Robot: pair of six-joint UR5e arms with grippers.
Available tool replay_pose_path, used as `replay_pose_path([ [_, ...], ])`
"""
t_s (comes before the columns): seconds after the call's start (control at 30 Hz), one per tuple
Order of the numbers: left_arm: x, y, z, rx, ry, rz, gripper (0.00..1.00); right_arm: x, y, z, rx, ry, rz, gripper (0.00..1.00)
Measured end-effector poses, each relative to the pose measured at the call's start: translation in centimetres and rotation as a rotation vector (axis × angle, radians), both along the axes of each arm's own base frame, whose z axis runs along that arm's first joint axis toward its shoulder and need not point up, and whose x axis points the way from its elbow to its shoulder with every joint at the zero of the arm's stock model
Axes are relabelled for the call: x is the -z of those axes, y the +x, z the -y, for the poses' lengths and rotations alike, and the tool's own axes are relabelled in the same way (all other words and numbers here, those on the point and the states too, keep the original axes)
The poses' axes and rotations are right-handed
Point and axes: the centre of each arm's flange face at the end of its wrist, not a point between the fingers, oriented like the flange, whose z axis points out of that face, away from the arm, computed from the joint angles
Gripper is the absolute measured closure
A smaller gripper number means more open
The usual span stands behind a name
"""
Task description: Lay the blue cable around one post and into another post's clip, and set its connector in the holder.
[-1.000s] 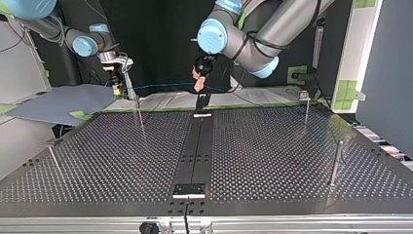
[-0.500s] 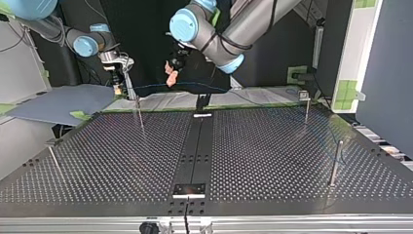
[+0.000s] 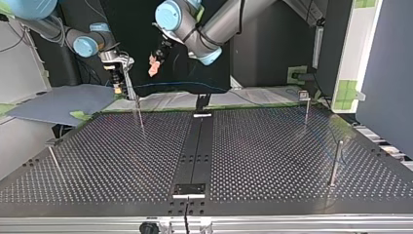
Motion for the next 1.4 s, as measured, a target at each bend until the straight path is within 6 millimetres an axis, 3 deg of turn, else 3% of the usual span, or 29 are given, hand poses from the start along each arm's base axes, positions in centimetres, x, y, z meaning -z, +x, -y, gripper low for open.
replay_pose_path([
  [0.3,5.1,5.2,-2.7,-0.073,0.070,0.053,0.00,0.1,-0.1,-0.1,0.006,0.008,-0.005,1.00],
  [0.47,7.9,6.9,-3.8,-0.102,0.071,0.054,0.00,0.0,-0.2,0.0,0.008,0.004,-0.006,1.00],
  [0.83,13.9,5.4,-2.3,-0.059,-0.008,0.012,0.00,-0.1,-0.2,0.1,0.009,-0.001,-0.007,1.00],
  [1.2,19.9,4.9,-2.2,-0.072,-0.033,0.016,0.00,0.0,-0.2,0.0,0.007,0.000,-0.009,1.00],
  [1.4,21.5,4.9,-2.3,-0.082,-0.048,0.030,0.00,0.0,-0.1,0.0,0.005,0.001,-0.013,1.00],
])
